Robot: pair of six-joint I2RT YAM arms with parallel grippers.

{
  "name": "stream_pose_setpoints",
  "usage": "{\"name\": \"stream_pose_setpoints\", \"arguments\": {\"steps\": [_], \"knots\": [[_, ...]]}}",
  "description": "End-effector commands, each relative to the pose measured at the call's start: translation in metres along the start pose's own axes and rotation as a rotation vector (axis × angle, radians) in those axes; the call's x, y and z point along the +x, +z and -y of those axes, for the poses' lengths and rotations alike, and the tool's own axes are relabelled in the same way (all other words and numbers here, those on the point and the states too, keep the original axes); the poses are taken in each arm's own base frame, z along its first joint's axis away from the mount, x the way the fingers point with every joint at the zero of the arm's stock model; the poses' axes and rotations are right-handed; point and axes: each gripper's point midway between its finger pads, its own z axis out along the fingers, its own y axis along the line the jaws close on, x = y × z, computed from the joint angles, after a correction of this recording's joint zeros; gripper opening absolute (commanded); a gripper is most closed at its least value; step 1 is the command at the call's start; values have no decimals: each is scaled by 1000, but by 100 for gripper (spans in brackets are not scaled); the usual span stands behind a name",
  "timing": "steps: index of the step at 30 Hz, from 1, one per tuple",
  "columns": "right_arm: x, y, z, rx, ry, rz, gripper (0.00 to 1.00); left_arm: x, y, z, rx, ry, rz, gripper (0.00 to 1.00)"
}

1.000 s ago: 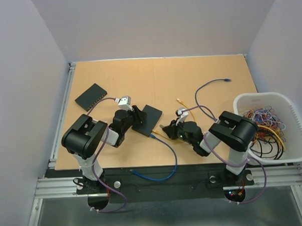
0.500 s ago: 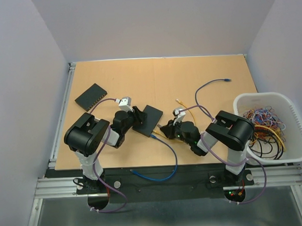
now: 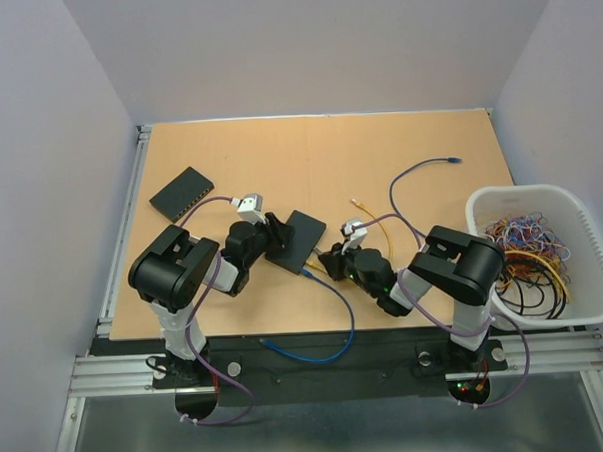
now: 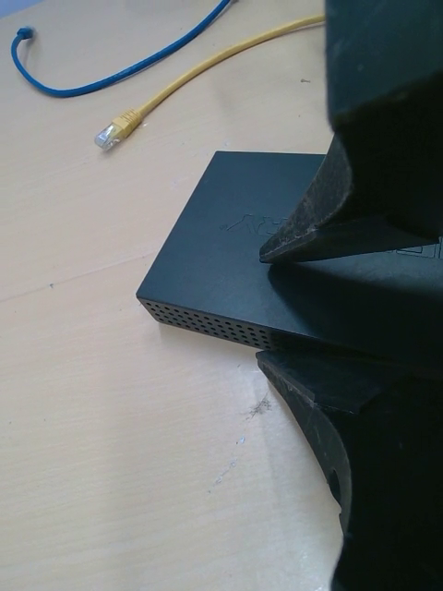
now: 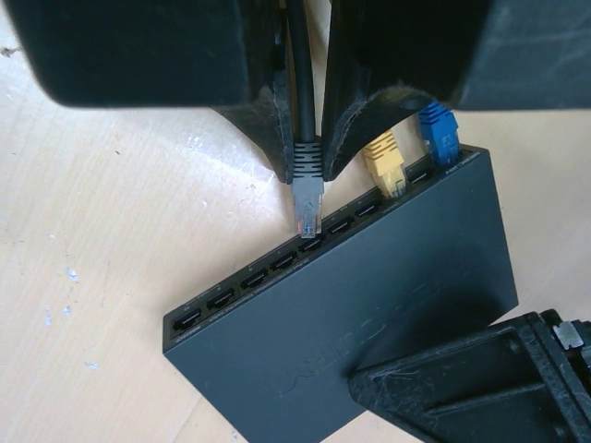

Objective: Insert the plug into the switch port

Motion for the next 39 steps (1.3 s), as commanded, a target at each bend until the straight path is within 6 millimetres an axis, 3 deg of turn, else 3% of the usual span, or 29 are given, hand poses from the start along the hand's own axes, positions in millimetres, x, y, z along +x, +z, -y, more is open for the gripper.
{"name": "stream_pose_setpoints", "arguments": {"steps": [1,11,23,39], "knots": [[-29,3,-1,45,-3,110,0,4,-1,5,36,14,-13,52],[-34,3,-2,55,-23,137,0,6,1,5,38,20,-20,52],[-34,6,-20,30,-62,152,0,12,5,9,49,36,-45,52],[-42,7,-10,127,-98,212,1,16,8,10,54,47,-64,52]]}}
